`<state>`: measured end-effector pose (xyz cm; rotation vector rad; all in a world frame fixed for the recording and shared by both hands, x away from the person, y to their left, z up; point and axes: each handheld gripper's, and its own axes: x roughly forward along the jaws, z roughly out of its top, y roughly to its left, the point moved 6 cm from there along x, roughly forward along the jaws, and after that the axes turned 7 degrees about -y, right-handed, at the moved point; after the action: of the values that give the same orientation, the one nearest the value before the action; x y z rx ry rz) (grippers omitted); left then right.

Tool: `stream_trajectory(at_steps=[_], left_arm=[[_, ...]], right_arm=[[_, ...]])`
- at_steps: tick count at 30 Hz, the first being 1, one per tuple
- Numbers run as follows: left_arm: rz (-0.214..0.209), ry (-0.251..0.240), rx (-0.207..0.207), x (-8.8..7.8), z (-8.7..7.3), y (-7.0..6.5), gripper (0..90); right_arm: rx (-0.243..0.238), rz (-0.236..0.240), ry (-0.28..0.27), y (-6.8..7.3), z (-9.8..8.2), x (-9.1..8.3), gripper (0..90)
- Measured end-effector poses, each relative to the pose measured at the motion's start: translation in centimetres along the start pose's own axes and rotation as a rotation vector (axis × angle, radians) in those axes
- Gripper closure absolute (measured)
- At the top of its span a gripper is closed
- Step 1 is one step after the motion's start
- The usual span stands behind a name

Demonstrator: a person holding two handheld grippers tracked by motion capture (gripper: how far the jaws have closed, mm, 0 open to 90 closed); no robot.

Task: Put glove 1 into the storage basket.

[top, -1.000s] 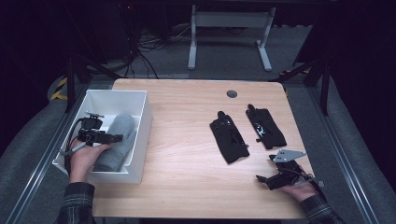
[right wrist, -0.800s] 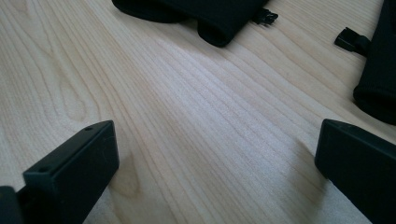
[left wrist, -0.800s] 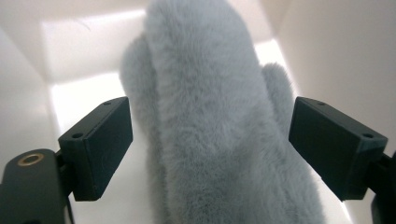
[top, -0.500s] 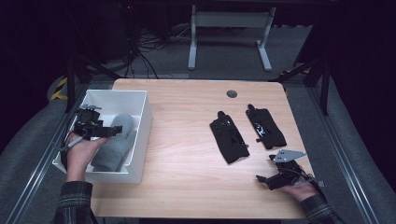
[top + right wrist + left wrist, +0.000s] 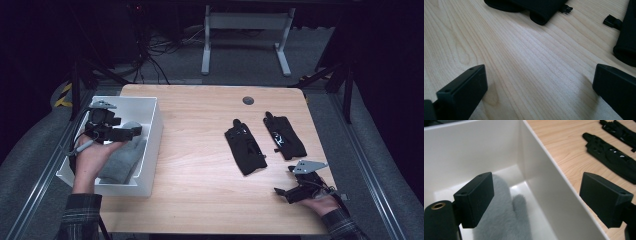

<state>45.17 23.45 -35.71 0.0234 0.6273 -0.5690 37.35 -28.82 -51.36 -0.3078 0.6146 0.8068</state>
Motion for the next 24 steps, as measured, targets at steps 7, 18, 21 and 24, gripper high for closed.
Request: stream_trajectory(at_steps=[7, 18, 21, 24], left_arm=[[-0.061, -0.013, 0.057, 0.1, 1.6, -3.2, 6.9], [-0.165, -0.008, 0.136, 1.8, 3.0, -8.4, 0.0], [-0.202, -0.006, 0.144, 2.6, 3.0, -9.8, 0.2], [-0.211, -0.001, 0.167, 3.3, 2.9, -11.2, 0.2]], right_arm=[[0.0, 0.0, 0.0, 0.0, 0.0, 0.0, 0.0], [0.0, 0.0, 0.0, 0.0, 0.0, 0.0, 0.0], [0.001, 0.0, 0.0, 0.0, 0.0, 0.0, 0.0], [0.0, 0.0, -0.001, 0.0, 0.0, 0.0, 0.0]])
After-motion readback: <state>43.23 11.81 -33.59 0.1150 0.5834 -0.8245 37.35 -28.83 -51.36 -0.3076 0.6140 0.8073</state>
